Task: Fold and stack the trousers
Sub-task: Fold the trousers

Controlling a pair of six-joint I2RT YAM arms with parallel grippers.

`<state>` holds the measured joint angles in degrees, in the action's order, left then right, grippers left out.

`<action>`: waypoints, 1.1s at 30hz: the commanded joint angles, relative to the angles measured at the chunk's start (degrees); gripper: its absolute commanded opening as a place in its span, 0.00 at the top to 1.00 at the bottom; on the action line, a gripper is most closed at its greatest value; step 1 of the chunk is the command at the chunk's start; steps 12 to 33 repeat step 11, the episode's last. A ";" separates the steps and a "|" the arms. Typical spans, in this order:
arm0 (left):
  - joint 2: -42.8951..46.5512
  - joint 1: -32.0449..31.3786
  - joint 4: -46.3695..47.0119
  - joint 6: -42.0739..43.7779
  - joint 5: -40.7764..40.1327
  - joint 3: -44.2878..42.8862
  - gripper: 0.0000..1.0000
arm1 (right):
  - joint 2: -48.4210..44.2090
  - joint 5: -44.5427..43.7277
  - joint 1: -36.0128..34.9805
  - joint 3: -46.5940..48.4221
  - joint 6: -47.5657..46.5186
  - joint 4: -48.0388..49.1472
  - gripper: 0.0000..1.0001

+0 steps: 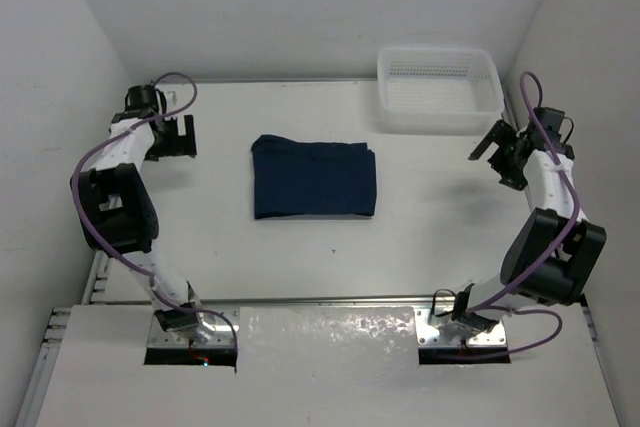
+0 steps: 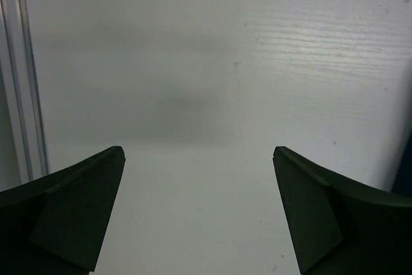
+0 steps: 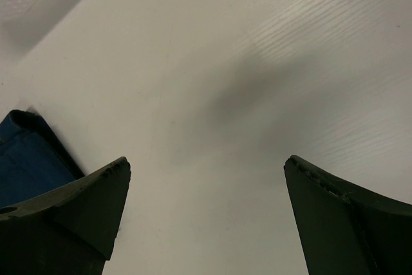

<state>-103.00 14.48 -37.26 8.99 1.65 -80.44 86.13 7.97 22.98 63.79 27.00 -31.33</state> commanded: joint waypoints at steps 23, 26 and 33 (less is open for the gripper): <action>6.06 -0.59 3.33 0.50 3.01 1.96 0.01 | -5.44 2.49 -0.31 -5.42 -0.11 6.27 0.01; 6.06 -0.59 3.33 0.50 3.01 1.96 0.01 | -5.44 2.49 -0.31 -5.42 -0.11 6.27 0.01; 6.06 -0.59 3.33 0.50 3.01 1.96 0.01 | -5.44 2.49 -0.31 -5.42 -0.11 6.27 0.01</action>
